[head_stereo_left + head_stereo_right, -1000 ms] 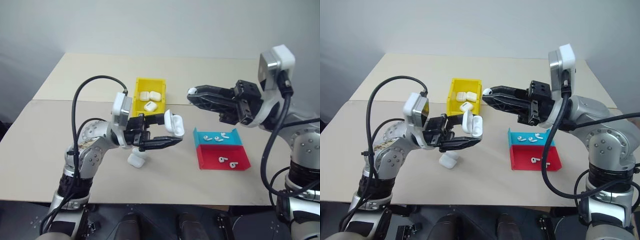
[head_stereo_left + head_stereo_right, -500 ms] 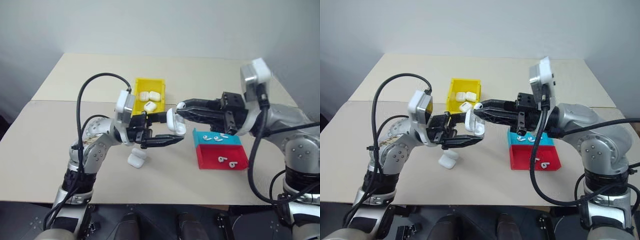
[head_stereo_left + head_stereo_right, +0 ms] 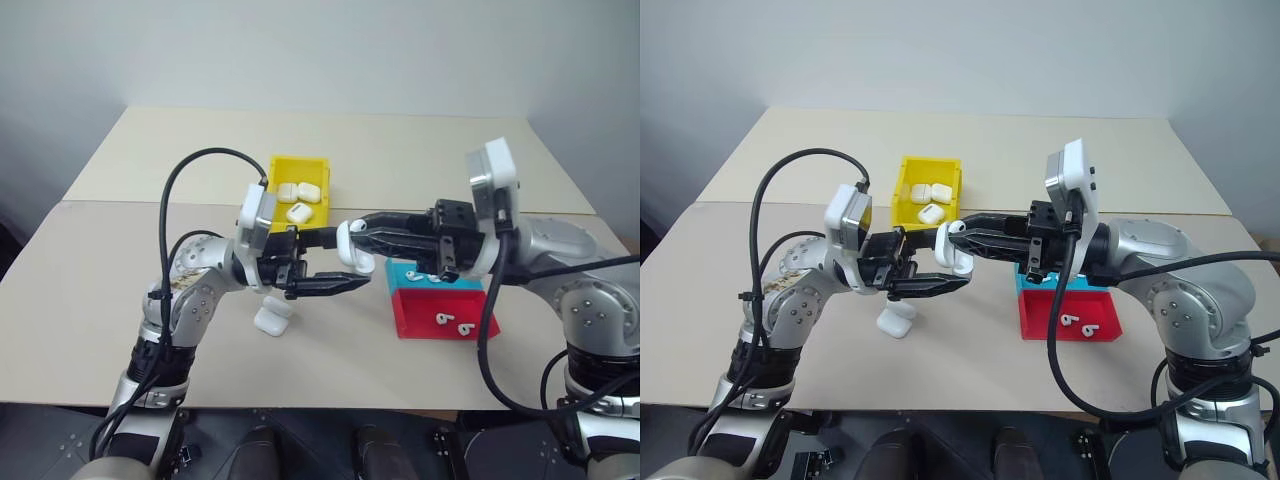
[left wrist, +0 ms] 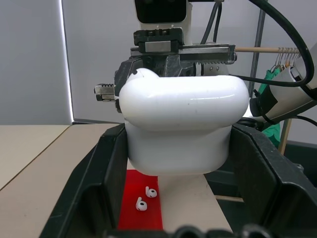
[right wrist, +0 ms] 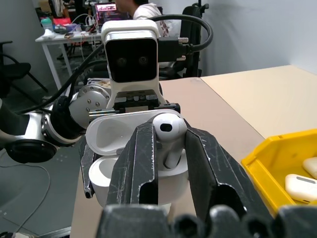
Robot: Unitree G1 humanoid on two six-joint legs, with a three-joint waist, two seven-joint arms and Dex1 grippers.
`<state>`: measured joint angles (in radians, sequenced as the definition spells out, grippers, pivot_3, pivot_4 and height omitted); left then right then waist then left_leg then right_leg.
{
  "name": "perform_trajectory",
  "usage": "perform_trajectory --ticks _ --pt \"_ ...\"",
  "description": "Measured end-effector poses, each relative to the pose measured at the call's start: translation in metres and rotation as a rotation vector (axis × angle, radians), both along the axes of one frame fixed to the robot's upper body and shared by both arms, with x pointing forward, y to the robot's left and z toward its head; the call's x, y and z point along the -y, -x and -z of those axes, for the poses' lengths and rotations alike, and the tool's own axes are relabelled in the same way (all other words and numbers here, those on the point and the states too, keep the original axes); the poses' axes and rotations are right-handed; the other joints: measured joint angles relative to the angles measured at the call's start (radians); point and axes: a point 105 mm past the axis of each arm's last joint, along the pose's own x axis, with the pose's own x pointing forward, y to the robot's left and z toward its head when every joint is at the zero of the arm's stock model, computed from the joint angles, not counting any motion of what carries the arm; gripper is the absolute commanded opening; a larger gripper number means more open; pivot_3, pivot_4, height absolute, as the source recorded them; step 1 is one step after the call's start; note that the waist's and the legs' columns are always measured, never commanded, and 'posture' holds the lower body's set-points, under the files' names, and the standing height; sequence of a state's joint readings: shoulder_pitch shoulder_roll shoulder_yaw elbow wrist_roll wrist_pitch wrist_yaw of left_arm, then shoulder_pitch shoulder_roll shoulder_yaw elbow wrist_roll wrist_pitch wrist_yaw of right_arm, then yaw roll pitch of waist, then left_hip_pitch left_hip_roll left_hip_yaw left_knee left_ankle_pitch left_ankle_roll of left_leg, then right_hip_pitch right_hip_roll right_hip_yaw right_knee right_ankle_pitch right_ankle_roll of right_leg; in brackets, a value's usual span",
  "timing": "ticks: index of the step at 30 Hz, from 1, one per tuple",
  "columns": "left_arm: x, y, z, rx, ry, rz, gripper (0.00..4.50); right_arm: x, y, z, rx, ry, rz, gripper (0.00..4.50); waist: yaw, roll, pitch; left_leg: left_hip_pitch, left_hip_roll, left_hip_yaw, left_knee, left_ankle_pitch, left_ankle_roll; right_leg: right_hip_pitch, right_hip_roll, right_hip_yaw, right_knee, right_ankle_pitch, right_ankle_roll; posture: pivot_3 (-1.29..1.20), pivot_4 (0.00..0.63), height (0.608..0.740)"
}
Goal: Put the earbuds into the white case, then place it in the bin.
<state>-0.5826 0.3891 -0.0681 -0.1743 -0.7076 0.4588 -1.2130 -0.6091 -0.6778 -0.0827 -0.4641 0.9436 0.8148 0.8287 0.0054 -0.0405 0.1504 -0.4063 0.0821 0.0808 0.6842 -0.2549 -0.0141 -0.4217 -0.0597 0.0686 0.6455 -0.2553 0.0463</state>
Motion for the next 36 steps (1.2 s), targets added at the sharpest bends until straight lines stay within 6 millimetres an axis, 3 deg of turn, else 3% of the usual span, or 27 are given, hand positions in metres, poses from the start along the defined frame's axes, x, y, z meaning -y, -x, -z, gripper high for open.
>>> perform_trajectory --ticks 10,19,23,26,29,32,36 --pt "0.001 -0.001 0.003 -0.007 -0.001 0.005 2.78 0.004 -0.001 0.002 0.016 0.042 0.018 3.98 0.000 0.000 0.000 0.000 0.000 0.000 0.000 0.000 0.000 0.000 0.000 0.000 0.000 0.000 0.000 0.00 0.150 0.740" --pt "0.003 -0.002 0.002 0.004 0.010 0.001 2.78 0.006 -0.001 0.001 0.021 0.043 0.012 3.98 0.001 0.000 0.000 0.000 0.000 0.000 0.000 0.000 0.000 0.000 0.000 0.000 0.000 0.000 0.000 0.00 0.150 0.740" --pt "0.004 -0.002 -0.001 0.024 0.025 -0.006 2.78 0.029 -0.015 -0.004 0.054 0.102 0.092 3.98 0.004 0.000 0.000 0.000 0.000 0.000 0.000 0.000 0.000 0.000 0.000 0.000 -0.001 0.000 0.000 0.00 0.150 0.740" --pt "0.004 -0.003 -0.005 0.042 0.024 -0.007 2.78 0.058 -0.033 -0.010 0.156 0.277 0.208 3.98 0.006 0.000 0.000 0.000 0.000 0.000 0.000 0.000 0.001 0.000 0.000 0.000 -0.001 0.000 0.000 0.00 0.150 0.740" --pt "0.003 -0.003 -0.005 0.047 0.023 -0.010 2.78 0.077 -0.051 0.012 0.232 0.577 0.269 3.98 -0.002 0.000 0.000 0.000 0.000 0.001 0.000 -0.001 0.001 0.000 0.000 0.000 -0.002 0.000 0.000 0.00 0.150 0.740" --pt "0.003 -0.004 -0.005 0.042 0.028 -0.014 2.78 0.083 -0.067 0.055 0.228 0.824 0.206 3.98 -0.014 0.000 0.000 0.000 0.000 0.001 0.000 -0.001 0.001 0.000 0.000 0.001 -0.002 0.000 0.000 0.00 0.150 0.740" --pt "0.006 -0.004 -0.005 0.048 0.043 -0.021 2.78 0.082 -0.086 0.090 0.234 1.002 0.111 3.14 -0.021 0.000 0.000 0.000 0.000 0.002 0.000 -0.001 0.001 -0.001 0.000 0.001 -0.002 0.000 0.000 0.00 0.150 0.740"
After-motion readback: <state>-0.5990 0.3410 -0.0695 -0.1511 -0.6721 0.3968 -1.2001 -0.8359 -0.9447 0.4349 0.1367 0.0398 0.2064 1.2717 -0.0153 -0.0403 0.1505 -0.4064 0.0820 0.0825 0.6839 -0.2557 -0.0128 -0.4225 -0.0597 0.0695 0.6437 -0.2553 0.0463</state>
